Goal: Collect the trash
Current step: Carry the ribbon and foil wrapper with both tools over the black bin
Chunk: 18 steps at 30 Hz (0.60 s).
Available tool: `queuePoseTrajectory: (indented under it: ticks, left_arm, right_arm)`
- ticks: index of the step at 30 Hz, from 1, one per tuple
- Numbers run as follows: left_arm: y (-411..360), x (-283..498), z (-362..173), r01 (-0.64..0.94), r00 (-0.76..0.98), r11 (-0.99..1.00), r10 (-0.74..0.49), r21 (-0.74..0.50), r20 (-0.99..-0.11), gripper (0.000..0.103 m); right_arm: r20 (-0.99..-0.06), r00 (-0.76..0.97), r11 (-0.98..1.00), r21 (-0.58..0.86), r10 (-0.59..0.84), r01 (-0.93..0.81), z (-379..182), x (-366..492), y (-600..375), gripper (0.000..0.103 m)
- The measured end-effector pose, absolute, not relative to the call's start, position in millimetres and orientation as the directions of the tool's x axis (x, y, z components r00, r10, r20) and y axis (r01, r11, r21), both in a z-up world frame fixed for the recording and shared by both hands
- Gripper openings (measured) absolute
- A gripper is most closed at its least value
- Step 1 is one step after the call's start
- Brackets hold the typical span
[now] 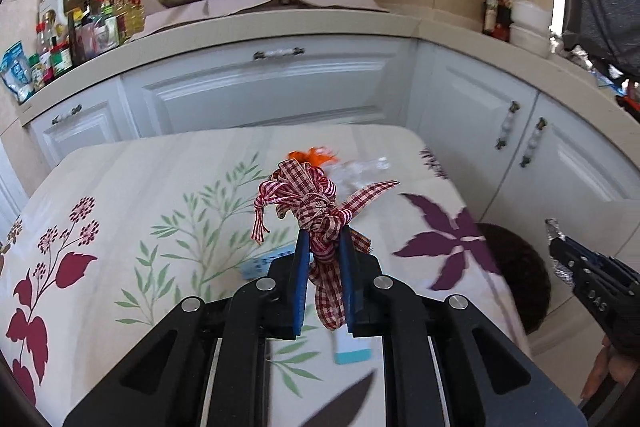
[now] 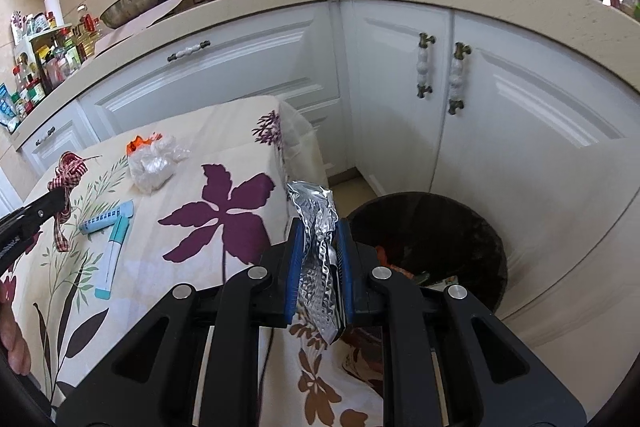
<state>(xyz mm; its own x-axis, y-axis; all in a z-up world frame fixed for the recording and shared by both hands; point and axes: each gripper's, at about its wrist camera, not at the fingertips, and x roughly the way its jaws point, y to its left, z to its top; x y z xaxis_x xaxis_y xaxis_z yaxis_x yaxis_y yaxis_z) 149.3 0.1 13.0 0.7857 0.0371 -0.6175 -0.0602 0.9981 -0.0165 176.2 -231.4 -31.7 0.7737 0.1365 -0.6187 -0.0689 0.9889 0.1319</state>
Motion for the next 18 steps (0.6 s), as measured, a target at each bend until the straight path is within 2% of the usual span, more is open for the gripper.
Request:
queuePoseTrajectory:
  ticks: [18]
  left_arm:
    - [-109.3,145.9,18.2,0.18,0.786,0.983,-0.16,-0.027,-0.597,0.015]
  right_arm:
    - [-0.591,0.807,0.989,0.11,-0.016,0.101,-22.2,154.0,-311.5,0.016]
